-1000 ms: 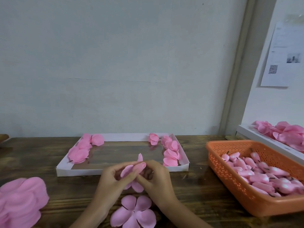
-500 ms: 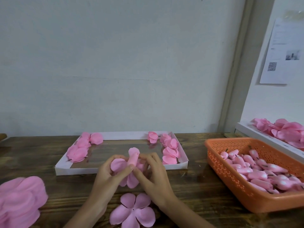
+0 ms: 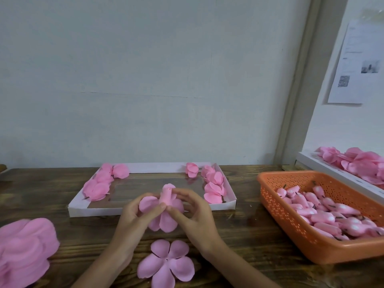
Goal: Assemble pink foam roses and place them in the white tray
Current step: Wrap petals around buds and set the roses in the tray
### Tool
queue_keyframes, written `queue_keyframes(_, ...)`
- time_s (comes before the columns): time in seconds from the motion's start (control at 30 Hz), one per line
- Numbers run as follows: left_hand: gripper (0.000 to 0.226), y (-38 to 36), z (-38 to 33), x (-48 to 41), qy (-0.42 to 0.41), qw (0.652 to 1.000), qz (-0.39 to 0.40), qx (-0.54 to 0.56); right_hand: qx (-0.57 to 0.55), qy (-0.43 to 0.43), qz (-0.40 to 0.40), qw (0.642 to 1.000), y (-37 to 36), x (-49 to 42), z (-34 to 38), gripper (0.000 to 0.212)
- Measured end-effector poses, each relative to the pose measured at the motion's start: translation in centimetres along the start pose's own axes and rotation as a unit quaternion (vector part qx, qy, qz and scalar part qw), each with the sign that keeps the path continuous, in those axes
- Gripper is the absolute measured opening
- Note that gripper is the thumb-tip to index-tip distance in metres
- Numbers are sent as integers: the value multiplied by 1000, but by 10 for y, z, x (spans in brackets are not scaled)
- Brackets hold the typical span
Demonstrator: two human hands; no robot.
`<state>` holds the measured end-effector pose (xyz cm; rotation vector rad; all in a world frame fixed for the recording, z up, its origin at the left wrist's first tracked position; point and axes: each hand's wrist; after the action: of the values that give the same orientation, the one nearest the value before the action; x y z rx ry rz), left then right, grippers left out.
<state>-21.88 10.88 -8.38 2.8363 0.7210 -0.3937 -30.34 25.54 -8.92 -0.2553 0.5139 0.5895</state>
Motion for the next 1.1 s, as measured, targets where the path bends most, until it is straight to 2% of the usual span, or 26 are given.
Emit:
queue_keyframes(0.13, 49, 1, 5, -2, -1, 1000, -7, 2, -25, 11, -8, 1000, -2, 1, -1, 41)
queue_keyframes(0.23, 38, 1, 3, -1, -4, 1000, -1, -4, -49, -12, -31, 998, -2, 0, -1, 54)
queue_keyframes(0.33, 31, 1, -2, 1, -13, 1000, 7, -25, -65, -9, -30, 997, 1, -2, -1, 41)
queue_keyframes(0.43, 36, 1, -6, 4, -20, 999, 17, -22, -87, -8, -15, 996, 3, -3, 1, 31)
queue_keyframes(0.53, 25, 0, -7, 4, -29, 999, 26, -29, -92, -14, -6, 996, 4, -3, 1, 21)
queue_keyframes(0.7, 16, 0, -3, 1, -52, 997, 1, -65, -66, -9, -8, 998, 3, -4, -4, 21)
queue_keyframes(0.87, 18, 2, -3, 0, -71, 993, 7, -89, -45, -27, -19, 998, 2, -2, -6, 18)
queue_keyframes(1.0, 25, 3, 3, 0, -46, 997, 19, -63, -48, -37, 2, 998, 1, -2, -10, 19)
queue_keyframes(1.1, 35, 6, 9, -4, 3, 1000, 14, -20, -38, -31, -19, 999, 3, -2, -8, 16)
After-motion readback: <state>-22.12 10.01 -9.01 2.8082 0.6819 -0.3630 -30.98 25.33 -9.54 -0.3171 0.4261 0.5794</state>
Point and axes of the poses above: each hand's wrist, its own x-axis away from the middle knuckle, its own y-axis out of the back of the hand, z = x × y, and after that the axes turned 12 degrees about -x, right-handed
